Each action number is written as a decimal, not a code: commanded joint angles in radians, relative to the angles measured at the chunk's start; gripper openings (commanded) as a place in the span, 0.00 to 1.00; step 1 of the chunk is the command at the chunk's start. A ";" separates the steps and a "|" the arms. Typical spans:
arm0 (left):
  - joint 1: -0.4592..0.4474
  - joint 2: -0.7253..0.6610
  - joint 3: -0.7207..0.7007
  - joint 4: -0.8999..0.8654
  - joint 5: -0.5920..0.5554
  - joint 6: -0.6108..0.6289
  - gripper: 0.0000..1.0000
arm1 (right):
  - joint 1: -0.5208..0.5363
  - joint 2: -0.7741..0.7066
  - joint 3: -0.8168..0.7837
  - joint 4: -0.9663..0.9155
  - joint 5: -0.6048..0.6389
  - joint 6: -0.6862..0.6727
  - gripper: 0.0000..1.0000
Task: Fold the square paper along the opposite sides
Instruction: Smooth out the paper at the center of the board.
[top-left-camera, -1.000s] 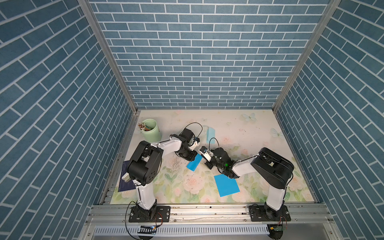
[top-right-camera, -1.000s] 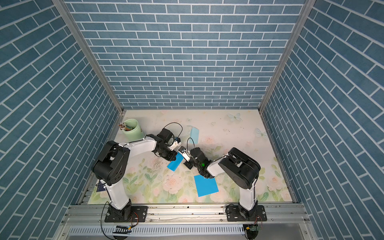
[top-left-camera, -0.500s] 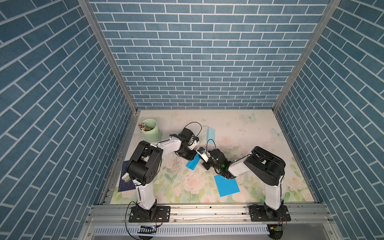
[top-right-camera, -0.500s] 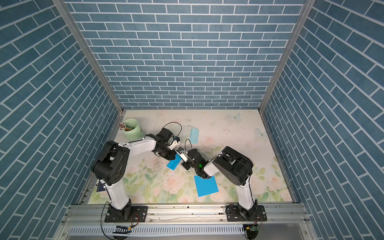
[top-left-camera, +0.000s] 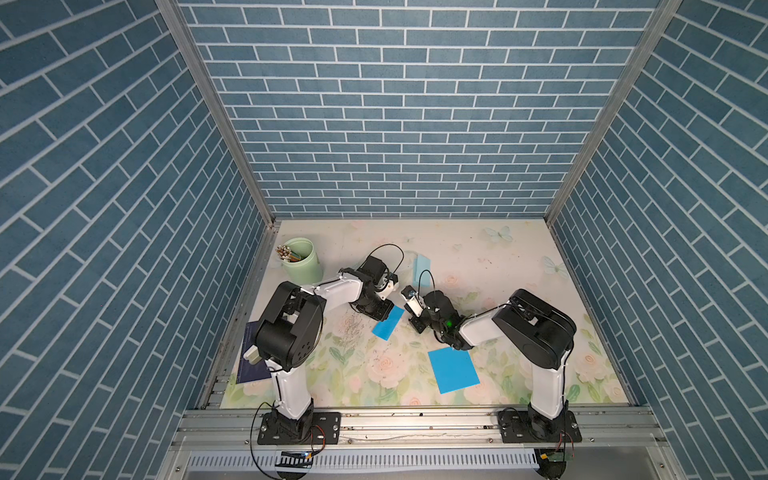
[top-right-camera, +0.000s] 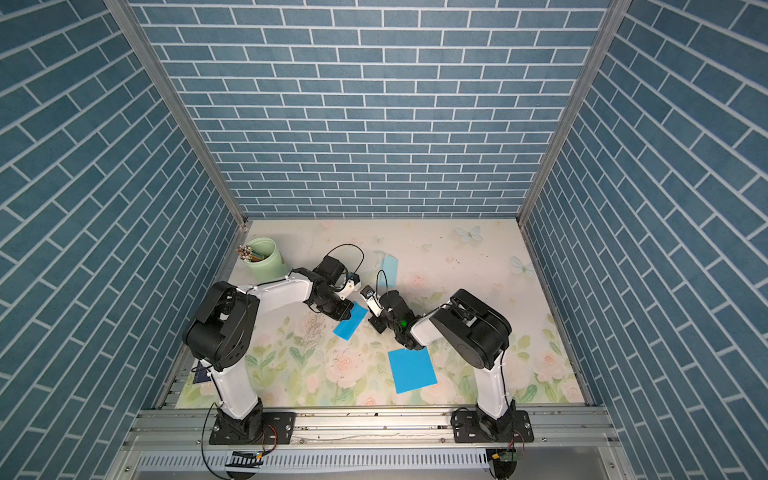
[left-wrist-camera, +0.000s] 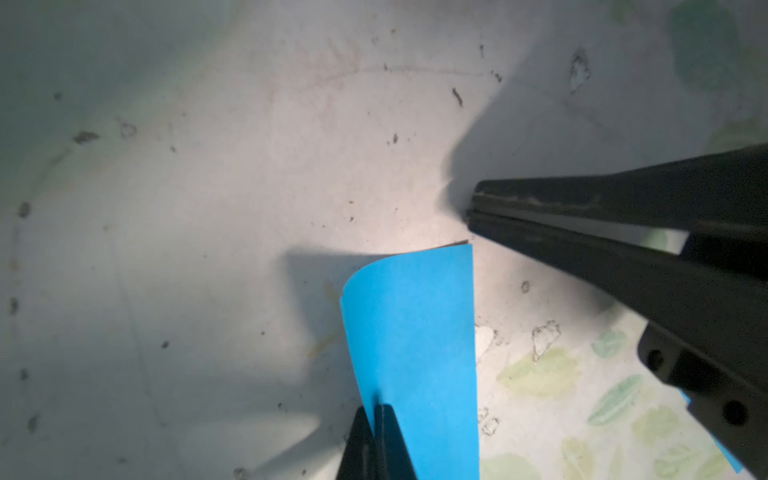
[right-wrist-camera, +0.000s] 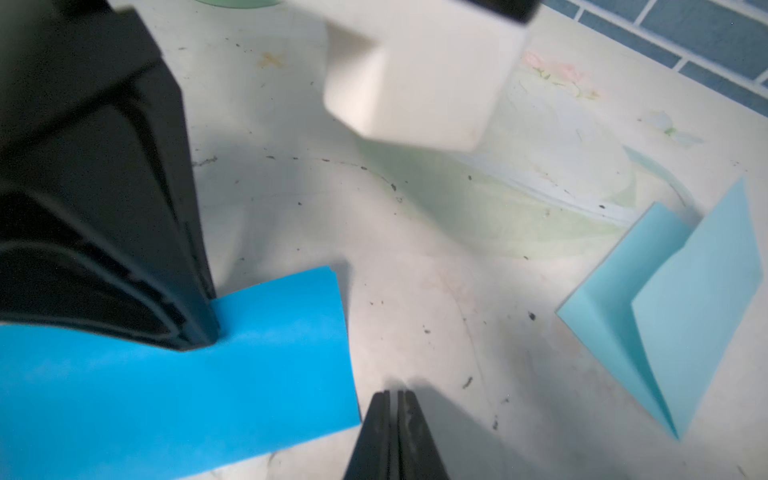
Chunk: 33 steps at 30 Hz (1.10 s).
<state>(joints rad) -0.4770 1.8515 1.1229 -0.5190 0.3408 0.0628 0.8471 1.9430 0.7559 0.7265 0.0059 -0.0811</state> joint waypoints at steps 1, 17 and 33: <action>0.005 0.059 -0.040 -0.070 -0.098 0.011 0.00 | -0.013 -0.046 -0.012 -0.071 -0.017 -0.022 0.13; 0.005 0.061 -0.034 -0.075 -0.091 0.011 0.00 | 0.090 0.063 0.043 0.023 -0.117 -0.042 0.14; 0.005 0.075 -0.035 -0.075 -0.101 0.009 0.00 | 0.164 0.091 -0.049 -0.032 -0.061 -0.121 0.15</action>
<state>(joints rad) -0.4755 1.8515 1.1236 -0.5220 0.3355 0.0708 0.9764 1.9915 0.7567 0.8368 -0.0509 -0.1284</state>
